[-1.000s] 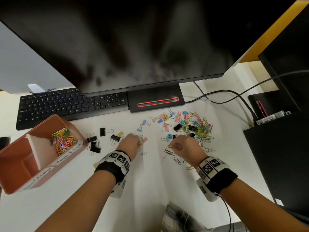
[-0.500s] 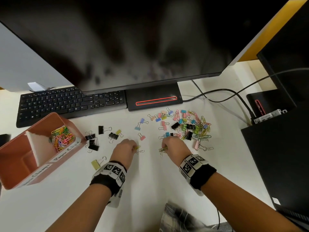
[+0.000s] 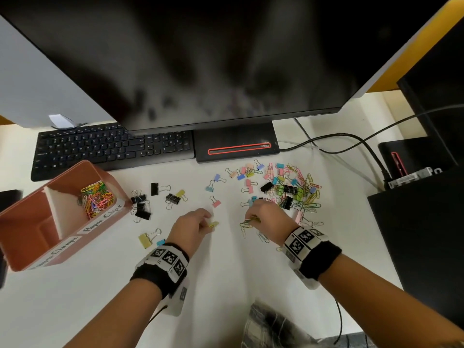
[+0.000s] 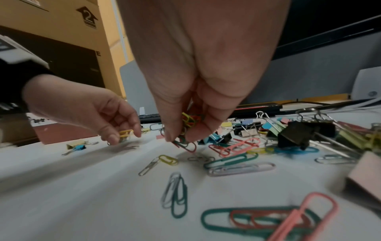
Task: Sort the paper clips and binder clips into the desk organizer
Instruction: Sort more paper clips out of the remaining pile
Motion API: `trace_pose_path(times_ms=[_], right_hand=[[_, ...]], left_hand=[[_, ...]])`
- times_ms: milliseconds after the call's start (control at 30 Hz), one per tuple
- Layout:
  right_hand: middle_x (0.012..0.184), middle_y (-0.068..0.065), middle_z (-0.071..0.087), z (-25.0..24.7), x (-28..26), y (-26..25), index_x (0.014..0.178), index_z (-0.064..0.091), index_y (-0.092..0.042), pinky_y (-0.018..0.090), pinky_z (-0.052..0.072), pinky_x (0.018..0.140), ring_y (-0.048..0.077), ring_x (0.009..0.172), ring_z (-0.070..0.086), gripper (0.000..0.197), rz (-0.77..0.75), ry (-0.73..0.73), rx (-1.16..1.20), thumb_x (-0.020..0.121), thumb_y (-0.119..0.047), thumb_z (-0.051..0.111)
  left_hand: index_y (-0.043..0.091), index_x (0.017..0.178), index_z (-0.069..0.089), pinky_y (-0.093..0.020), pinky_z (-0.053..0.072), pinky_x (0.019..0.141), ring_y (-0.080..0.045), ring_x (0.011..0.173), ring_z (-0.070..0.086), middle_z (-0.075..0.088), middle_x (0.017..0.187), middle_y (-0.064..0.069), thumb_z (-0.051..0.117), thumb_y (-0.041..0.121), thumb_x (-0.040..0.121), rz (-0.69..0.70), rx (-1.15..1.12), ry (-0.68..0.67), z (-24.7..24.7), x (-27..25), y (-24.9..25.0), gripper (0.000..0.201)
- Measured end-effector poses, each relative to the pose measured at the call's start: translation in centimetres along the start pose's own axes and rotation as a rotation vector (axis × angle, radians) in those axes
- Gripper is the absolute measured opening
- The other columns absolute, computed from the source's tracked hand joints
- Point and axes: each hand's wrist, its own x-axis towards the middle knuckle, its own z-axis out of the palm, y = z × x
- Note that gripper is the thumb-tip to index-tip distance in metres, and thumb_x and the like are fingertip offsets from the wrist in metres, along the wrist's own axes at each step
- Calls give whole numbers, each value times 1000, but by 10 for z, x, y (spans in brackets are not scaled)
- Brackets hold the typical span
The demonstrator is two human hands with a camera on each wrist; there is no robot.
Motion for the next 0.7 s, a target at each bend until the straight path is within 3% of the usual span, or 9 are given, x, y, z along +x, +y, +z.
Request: trace_pose_path(times_ms=[100, 267, 400, 533, 700], right_hand=[[109, 13, 56, 1, -10, -7, 101, 69, -4, 30, 47, 87, 26, 94, 60, 20, -65, -41, 10, 91, -16, 55], [122, 12, 49, 23, -8, -9, 103, 65, -3, 34, 49, 88, 29, 100, 59, 21, -23, -31, -84, 89, 0, 50], [111, 14, 58, 30, -1, -9, 104, 62, -3, 33, 48, 85, 28, 100, 58, 25, 10, -15, -142, 87, 4, 46], [103, 15, 61, 32, 3, -9, 103, 60, -4, 33, 49, 79, 28, 96, 58, 21, 37, -9, -181, 88, 1, 47], [106, 15, 61, 30, 4, -13, 109, 56, -4, 29, 45, 75, 28, 95, 59, 25, 70, -16, -166, 88, 2, 45]], left_hand=[[12, 109, 61, -26, 44, 82, -21, 89, 58, 63, 98, -6, 64, 16, 84, 11, 46, -3, 8, 1, 2, 25], [10, 98, 64, -26, 42, 75, -23, 86, 57, 55, 96, -7, 55, 13, 88, 15, 163, 20, 12, 10, 3, 14], [8, 99, 63, -25, 39, 74, -26, 91, 54, 50, 104, -9, 52, 10, 89, 31, 250, -26, 14, 18, 0, 15], [8, 100, 59, -32, 45, 80, -28, 95, 54, 55, 103, -11, 49, 7, 88, 40, 344, -65, 16, 20, 0, 15], [7, 111, 50, -32, 45, 80, -28, 96, 57, 59, 104, -12, 47, 3, 88, 18, 354, -86, 14, 21, 3, 23]])
